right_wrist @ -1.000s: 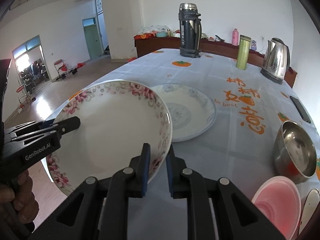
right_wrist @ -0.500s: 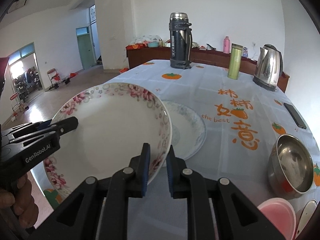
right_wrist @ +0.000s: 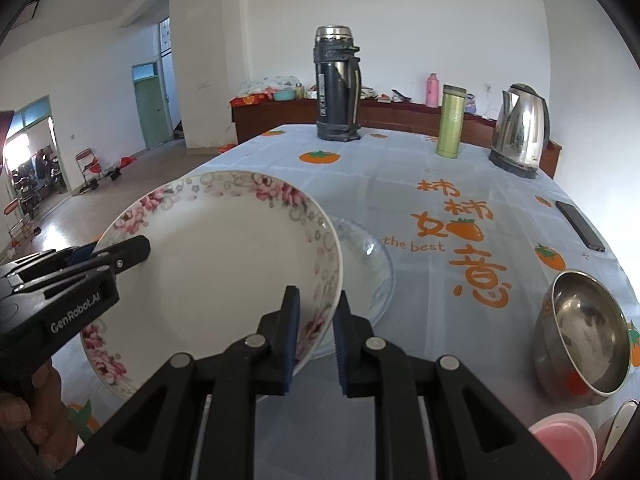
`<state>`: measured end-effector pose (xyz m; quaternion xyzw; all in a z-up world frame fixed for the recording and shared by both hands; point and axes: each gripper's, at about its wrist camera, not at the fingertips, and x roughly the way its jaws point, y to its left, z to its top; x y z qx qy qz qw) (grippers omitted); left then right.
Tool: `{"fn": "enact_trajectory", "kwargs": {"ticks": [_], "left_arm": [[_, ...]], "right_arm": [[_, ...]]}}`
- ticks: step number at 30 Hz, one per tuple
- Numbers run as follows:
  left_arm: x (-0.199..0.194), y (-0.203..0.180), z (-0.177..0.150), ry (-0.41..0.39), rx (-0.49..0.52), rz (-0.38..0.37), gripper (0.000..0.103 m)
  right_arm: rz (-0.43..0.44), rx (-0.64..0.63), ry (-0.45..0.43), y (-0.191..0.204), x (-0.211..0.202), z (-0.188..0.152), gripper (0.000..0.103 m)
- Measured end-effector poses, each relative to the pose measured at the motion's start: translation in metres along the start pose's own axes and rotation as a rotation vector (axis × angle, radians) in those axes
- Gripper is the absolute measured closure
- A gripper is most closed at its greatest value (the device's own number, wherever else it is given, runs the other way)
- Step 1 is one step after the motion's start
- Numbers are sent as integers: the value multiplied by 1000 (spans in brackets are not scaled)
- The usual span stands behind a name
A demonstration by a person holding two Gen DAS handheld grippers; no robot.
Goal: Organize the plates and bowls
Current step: 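Lift the pink-floral plate with the left gripper toward the blue-patterned plate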
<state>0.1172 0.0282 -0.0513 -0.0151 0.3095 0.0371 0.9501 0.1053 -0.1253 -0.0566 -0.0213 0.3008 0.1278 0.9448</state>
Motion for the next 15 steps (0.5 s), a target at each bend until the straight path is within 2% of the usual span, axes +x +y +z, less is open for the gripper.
{"fn": "enact_trajectory", "kwargs": {"ticks": [15], "left_arm": [[23,-14,15,-36,15,-24,76]], "right_arm": [[-87,33,-33,-8,11,3,86]]}}
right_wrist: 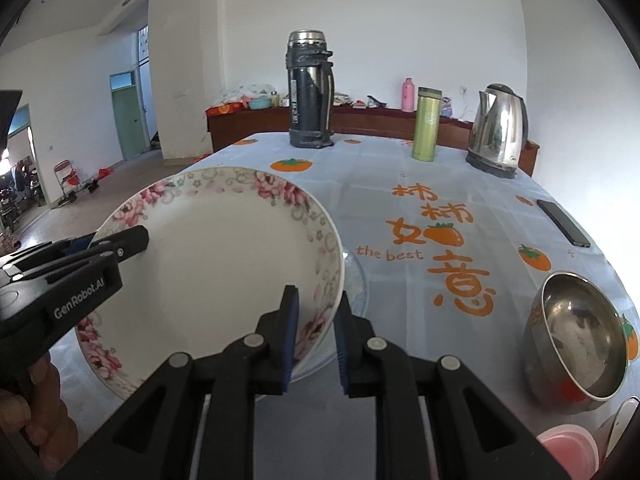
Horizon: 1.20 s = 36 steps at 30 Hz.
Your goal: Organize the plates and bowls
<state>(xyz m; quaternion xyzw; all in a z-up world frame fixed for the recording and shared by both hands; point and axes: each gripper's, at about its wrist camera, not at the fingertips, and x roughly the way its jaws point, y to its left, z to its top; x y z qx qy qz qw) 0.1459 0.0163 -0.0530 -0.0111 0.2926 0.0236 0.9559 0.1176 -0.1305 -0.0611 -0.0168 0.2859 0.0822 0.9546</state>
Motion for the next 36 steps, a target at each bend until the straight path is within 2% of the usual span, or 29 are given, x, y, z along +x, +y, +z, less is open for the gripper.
{"fn": "enact_trajectory", "kwargs": {"ticks": [16,36], "left_arm": [[14,-11,10,-14,2,-17,76],[32,-20,5,14,17,-24,76]], "right_arm": [[-55,33,-8,-8,9,6,85],[-91,78,56,-16,21,9,85]]}}
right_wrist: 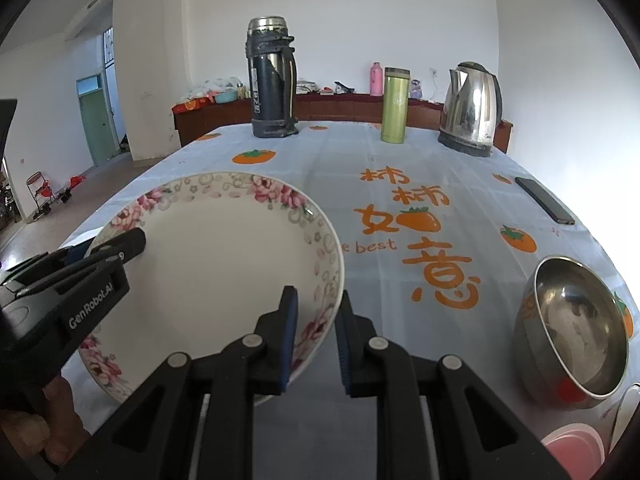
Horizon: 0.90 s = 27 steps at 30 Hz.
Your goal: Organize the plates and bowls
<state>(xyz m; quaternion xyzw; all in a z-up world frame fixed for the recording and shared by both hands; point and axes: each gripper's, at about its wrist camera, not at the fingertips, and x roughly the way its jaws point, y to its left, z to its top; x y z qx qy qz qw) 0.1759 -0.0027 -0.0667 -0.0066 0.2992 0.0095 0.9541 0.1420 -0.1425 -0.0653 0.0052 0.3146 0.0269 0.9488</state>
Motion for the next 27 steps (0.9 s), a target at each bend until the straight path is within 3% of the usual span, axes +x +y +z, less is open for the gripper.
{"fn": "enact_trajectory", "kwargs": {"ticks": [27], "left_arm": [[16,3,-7,84,-31,-45,76]], "right_arm": [[-16,13,43,-4,11,1,83]]}}
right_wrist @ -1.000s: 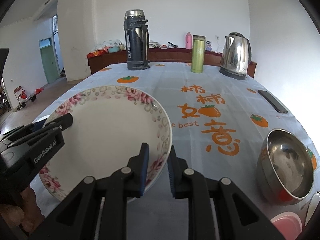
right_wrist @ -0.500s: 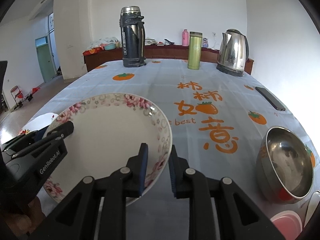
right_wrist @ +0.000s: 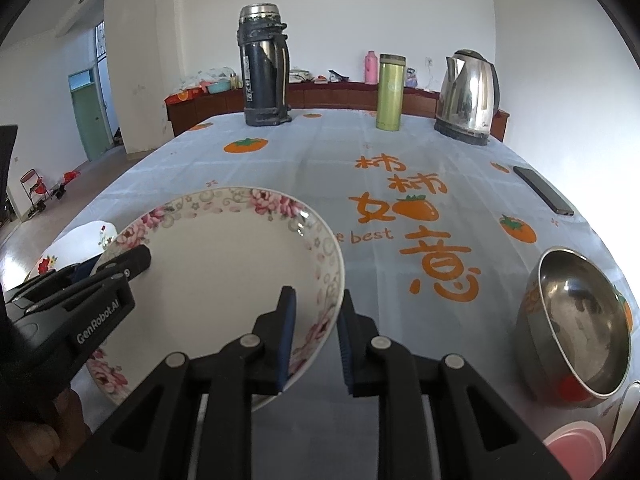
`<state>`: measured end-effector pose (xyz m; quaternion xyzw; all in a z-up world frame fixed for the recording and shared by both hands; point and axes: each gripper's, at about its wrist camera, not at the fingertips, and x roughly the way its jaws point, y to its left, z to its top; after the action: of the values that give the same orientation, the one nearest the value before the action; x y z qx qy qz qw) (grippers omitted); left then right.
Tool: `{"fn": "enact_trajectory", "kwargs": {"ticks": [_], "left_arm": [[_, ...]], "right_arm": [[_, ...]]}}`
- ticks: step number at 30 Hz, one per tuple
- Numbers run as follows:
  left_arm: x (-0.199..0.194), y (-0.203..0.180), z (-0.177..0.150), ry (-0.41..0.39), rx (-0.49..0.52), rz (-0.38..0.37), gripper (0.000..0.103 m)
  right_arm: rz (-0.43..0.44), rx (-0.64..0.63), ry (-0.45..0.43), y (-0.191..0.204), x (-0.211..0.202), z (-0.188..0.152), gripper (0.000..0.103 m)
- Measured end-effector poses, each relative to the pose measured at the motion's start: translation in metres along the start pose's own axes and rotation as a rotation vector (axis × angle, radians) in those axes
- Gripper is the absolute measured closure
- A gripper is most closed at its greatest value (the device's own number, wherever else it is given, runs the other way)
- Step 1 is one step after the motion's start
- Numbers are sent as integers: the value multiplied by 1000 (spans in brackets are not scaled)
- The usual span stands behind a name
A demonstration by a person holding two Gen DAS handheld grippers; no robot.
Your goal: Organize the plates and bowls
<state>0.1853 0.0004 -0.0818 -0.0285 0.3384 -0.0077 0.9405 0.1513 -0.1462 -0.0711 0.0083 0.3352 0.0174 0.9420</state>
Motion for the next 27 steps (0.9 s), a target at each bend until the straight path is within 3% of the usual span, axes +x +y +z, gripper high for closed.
{"fn": "enact_trajectory", "kwargs": {"ticks": [27], "left_arm": [[2,1,-3,15,-1,-15,76]], "right_arm": [[-29,-21,33,4,6,2,81]]}}
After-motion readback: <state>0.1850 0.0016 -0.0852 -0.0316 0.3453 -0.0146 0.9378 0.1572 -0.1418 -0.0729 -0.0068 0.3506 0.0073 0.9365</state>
